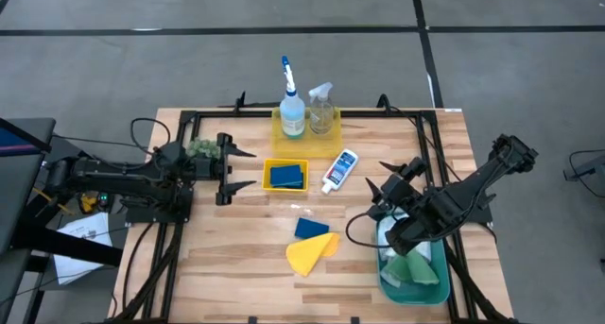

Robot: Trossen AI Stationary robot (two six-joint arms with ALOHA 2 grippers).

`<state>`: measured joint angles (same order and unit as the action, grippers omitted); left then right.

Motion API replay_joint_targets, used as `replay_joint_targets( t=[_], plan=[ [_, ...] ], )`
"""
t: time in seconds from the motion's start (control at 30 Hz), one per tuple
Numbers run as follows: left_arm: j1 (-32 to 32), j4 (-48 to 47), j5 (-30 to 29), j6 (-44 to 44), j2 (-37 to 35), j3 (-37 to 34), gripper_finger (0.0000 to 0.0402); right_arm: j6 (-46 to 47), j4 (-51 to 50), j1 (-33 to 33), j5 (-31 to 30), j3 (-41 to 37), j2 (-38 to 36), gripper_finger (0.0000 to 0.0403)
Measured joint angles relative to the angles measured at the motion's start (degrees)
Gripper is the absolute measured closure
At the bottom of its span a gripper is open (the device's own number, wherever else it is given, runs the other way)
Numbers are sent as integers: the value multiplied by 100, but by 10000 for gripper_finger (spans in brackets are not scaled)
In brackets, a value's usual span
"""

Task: Pick & Place Kitchen Items
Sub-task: Put the plastic restorer bottle into the top yellow bin

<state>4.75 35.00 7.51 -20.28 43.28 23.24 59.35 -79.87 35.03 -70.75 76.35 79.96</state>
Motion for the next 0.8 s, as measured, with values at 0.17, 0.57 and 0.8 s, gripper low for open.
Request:
replay_joint_targets(
  t=[0.17, 0.57, 0.8],
  plan=[
    [0, 4, 43, -548, 202, 3, 103, -624, 560, -77, 326, 23, 0, 155],
    [0, 710, 46, -845, 895, 4, 103, -883, 773, 100, 674, 24, 43, 155],
    [2, 710, 48, -847, 886, 3, 103, -1961, 1434, 101, 1253, 25, 415, 155]
  ],
)
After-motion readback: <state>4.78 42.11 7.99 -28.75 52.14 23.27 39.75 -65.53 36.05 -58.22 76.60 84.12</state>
